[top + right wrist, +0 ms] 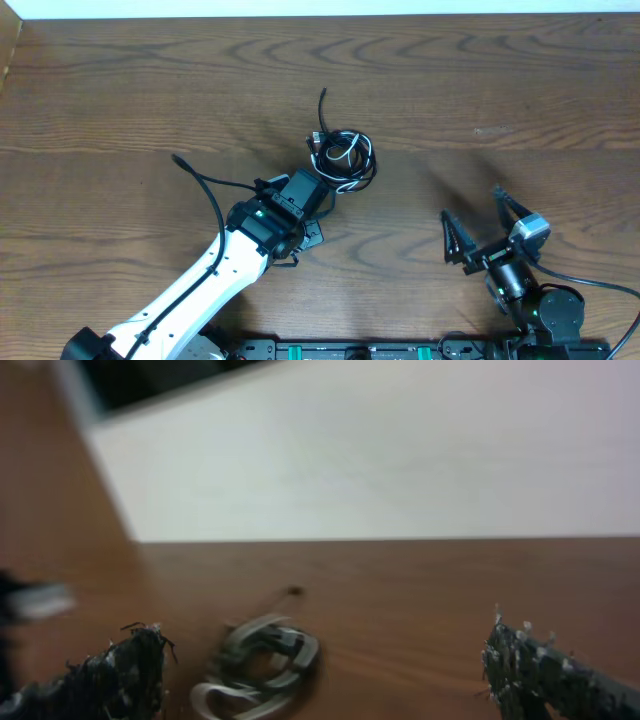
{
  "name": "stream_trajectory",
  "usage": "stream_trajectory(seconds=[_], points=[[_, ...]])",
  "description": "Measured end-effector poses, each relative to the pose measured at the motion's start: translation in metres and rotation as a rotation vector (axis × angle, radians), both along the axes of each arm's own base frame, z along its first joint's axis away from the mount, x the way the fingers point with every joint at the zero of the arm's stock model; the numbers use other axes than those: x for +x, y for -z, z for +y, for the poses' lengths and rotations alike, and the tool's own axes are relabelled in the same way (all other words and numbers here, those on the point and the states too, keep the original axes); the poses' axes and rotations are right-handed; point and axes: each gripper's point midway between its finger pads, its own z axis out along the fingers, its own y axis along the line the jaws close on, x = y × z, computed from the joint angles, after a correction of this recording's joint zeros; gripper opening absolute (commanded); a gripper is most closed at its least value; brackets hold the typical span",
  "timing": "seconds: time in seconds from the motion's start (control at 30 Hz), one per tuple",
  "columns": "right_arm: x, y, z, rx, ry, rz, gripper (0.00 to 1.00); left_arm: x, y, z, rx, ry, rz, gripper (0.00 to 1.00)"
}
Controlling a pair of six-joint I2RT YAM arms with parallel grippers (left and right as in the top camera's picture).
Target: Untangle cables
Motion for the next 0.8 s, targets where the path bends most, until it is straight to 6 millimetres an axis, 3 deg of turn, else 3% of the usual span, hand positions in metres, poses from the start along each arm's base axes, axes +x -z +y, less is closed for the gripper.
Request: stream_trajectory(seconds=[0.2,0.27,0.43,0.63,0.8], points=[[-0.008,0.012,0.01,0.066,-0.072,0.206,0.99,0.014,-0.005,-0.01,-0.03,0.05,-0.065,0.08],[-0.011,-0.001,0.011,0.063,-0.076,0.249,0.99,0.018,-0.007,-0.014,-0.041,0.063,-0.087,0.08],[-0.007,-0.052,0.013,0.051,-0.081,0.327,0.99,0.032,-0.014,-0.024,-0.081,0.072,-0.151,0.13],[0.018,-0.067,0.019,0.017,-0.108,0.528,0.99,0.06,-0.033,-0.043,-0.165,0.077,-0.282,0.32],[0.056,-0.088,0.034,0.034,-0.187,0.53,0.99,0.069,-0.031,-0.036,-0.184,0.058,-0.277,0.42]])
